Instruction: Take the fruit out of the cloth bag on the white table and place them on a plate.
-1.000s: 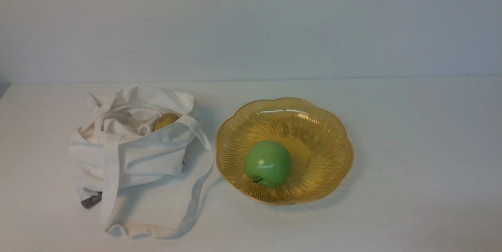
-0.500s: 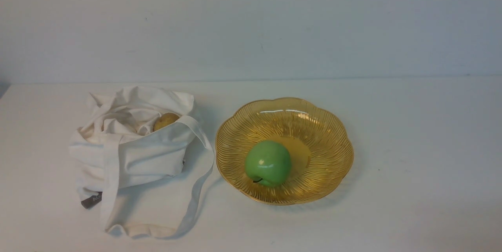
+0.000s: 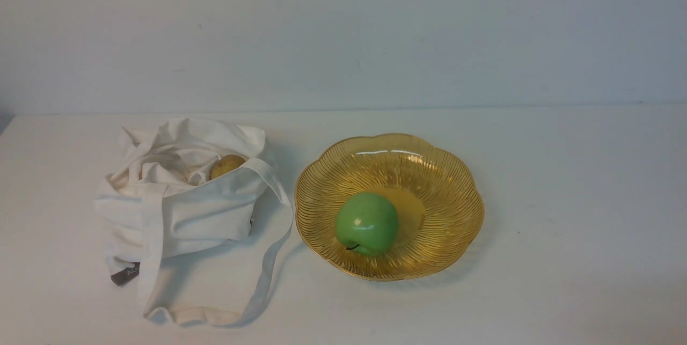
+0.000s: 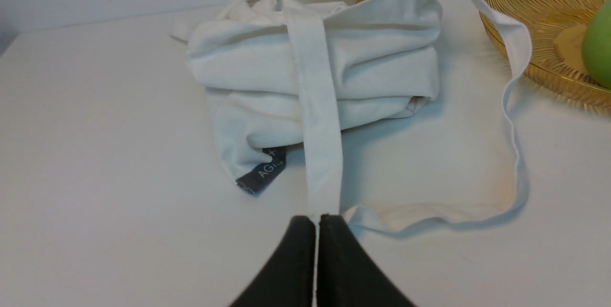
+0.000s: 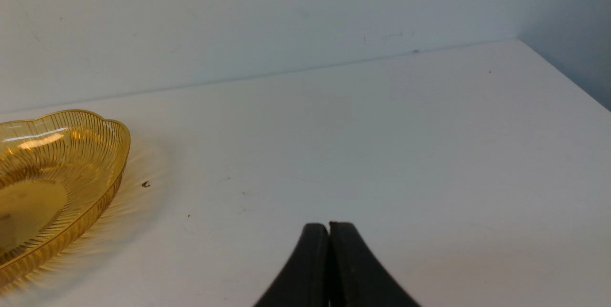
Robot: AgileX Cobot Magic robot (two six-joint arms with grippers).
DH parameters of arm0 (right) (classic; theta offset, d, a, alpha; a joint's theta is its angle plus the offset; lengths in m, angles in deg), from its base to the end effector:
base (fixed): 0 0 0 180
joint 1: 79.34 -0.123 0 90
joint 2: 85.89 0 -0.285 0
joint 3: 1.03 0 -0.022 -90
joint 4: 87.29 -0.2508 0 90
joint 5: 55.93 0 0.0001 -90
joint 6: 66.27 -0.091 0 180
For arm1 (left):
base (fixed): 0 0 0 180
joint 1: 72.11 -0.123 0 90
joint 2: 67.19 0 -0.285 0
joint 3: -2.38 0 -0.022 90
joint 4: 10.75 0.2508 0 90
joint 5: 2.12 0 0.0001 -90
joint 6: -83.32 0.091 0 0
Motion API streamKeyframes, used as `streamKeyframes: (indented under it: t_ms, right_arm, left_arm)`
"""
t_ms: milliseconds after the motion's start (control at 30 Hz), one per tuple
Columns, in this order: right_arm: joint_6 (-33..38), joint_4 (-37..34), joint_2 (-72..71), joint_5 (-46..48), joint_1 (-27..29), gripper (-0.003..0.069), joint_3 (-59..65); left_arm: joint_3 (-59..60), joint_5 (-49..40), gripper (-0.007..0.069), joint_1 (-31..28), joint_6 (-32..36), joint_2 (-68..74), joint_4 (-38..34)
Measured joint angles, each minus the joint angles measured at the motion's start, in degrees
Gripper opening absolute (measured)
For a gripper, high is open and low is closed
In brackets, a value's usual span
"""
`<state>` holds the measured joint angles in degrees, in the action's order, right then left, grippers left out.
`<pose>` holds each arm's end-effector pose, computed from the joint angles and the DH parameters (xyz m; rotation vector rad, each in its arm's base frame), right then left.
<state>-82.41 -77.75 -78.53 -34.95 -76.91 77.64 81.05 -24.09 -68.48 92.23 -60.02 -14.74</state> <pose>0.0527 -0.0077 0.1726 0.1976 1.8520 0.0026 0.0521 -0.0057 0.1709 0.1627 1.8736 -0.0056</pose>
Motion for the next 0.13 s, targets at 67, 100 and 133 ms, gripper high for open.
streamKeyframes:
  t_ms: [67, 100, 133]
  right_arm:
    - [0.0, 0.0, 0.0, 0.0, 0.0, -0.0015, 0.0]
    - [0.0, 0.0, 0.0, 0.0, 0.0, -0.0015, 0.0]
    - [0.0, 0.0, 0.0, 0.0, 0.0, -0.0015, 0.0]
  left_arm:
    - [0.0, 0.0, -0.0008, 0.0, 0.03, 0.0, 0.0]
    - [0.0, 0.0, -0.0008, 0.0, 0.03, 0.0, 0.0]
    - [0.0, 0.0, -0.0008, 0.0, 0.1, 0.0, 0.0]
